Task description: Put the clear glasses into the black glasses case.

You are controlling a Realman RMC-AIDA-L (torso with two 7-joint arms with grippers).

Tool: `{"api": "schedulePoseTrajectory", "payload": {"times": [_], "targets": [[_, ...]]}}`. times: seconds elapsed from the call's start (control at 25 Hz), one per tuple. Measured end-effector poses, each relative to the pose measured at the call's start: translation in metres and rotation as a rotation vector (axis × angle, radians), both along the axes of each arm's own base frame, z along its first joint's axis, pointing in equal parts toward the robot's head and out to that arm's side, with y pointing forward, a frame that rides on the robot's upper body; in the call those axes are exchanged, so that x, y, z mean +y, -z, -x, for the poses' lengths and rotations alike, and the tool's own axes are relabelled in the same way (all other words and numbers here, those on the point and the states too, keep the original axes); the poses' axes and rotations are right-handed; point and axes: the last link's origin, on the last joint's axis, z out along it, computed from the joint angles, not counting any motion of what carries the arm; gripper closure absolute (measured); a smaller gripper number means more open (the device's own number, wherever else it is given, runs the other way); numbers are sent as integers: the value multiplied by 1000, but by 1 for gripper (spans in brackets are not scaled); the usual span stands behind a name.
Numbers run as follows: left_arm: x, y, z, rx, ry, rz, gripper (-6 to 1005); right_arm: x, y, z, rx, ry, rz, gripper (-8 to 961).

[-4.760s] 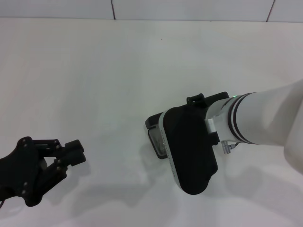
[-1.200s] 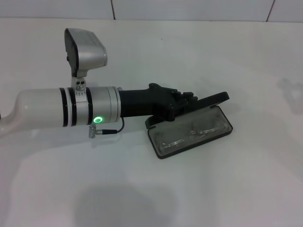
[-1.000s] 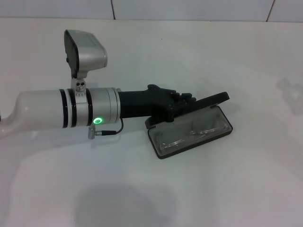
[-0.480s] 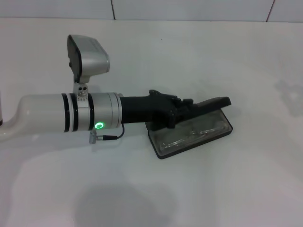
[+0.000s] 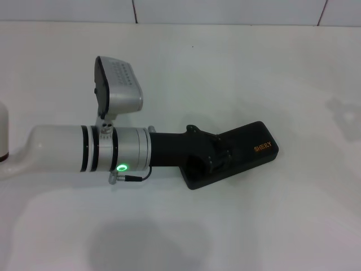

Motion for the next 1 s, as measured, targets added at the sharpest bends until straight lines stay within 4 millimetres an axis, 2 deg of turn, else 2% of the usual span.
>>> {"api": "schedulePoseTrajectory", "payload": {"times": [0.24,0.4,0.48,0.52,0.56,0.6,0.64,0.68,0.84,1.0], "targets": [[-4,0,-3,-15,32,5,854,-1,2,0,7,-4,7,830],[-16,-14,-22,-128,139,37,839,-4,5,0,-25,-23,40,829],[-28,-31,-30,-220,201,51,832,-5,12,4,-74,-63,84,829],[-36,-51,-34,-298,245,37,828,-6,18,7,-97,-91,113,829],[-38,-56,-33,-314,253,32,825,-6,24,10,-116,-117,143,829],[-41,-73,-32,-359,256,3,821,-6,30,14,-131,-143,170,829],[-43,-89,-27,-388,252,-25,817,-6,34,16,-139,-160,186,829],[-46,-115,-20,-427,238,-70,814,-7,41,20,-154,-191,210,829],[-64,-163,4,-483,266,-149,743,-8,72,37,-204,-323,296,740],[-73,-170,17,-449,287,-173,652,2,107,63,-236,-453,399,592]]}}
